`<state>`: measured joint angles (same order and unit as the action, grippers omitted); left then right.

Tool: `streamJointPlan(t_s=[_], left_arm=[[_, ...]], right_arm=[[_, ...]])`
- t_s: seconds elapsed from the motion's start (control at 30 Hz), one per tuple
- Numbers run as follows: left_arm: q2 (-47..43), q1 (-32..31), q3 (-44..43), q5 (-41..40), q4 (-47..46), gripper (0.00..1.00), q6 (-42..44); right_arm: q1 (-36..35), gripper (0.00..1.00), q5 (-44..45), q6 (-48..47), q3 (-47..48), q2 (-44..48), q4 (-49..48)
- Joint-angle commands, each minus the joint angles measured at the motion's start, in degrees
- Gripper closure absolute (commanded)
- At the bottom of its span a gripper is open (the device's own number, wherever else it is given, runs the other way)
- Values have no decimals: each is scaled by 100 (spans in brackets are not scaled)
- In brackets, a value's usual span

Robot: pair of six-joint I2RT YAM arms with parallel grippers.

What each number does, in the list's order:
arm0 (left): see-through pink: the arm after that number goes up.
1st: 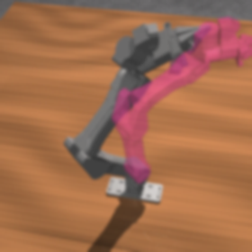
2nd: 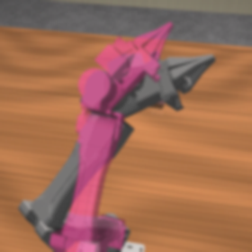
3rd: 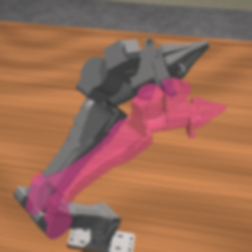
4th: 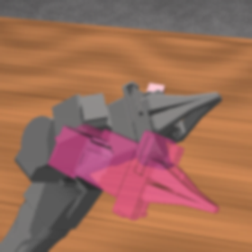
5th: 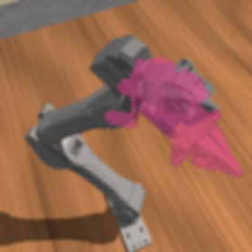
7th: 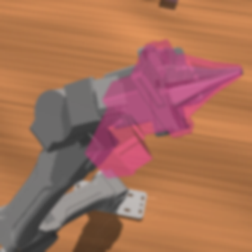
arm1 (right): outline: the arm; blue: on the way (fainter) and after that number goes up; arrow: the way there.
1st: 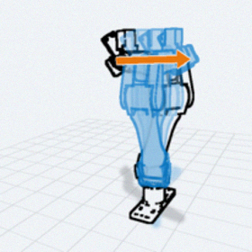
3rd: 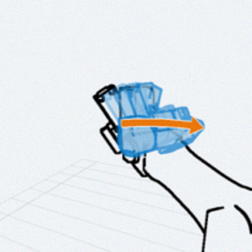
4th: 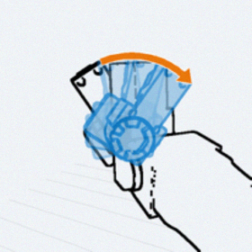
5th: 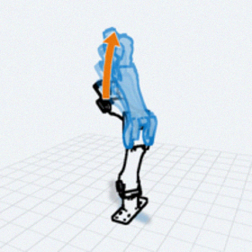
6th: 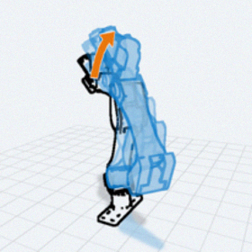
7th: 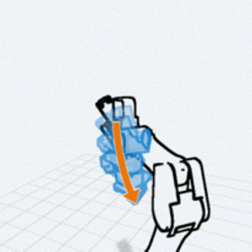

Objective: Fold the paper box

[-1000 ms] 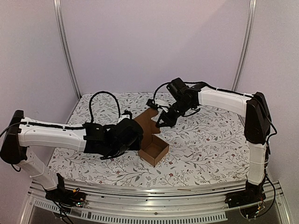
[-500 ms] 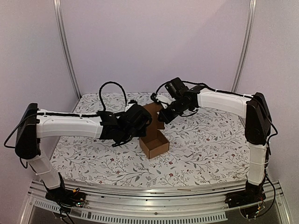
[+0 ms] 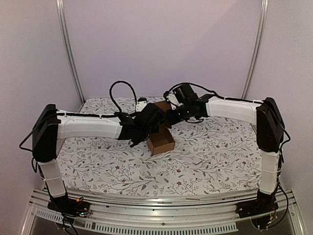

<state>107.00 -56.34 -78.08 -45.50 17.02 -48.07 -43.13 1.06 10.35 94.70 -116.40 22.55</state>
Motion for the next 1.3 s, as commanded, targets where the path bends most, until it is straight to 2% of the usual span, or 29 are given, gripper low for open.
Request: streamJointPlan(t_s=[0.0,0.2,0.53,0.8,1.07,1.27], left_arm=[[315,53,-268,-401,-435,100,2],[672,12,-442,-528,-516,100,-37],[719,-401,-87,-1107,-513,100,-146],[531,-523,285,-1225,-403,100,-536],[319,-569,737,-1294,-486,100,-697],[307,-674,930,-1433,-516,100,-682]], right_arm=[[-51,100,254,439,-147,179,-303],[-152,100,453,475,-487,258,-525],[-402,100,539,729,-1565,717,-1260],[-573,99,351,1170,-1707,844,-1256],[-658,84,-205,1260,-1775,1088,-1018],[-644,73,-701,895,-1920,1336,-798]])
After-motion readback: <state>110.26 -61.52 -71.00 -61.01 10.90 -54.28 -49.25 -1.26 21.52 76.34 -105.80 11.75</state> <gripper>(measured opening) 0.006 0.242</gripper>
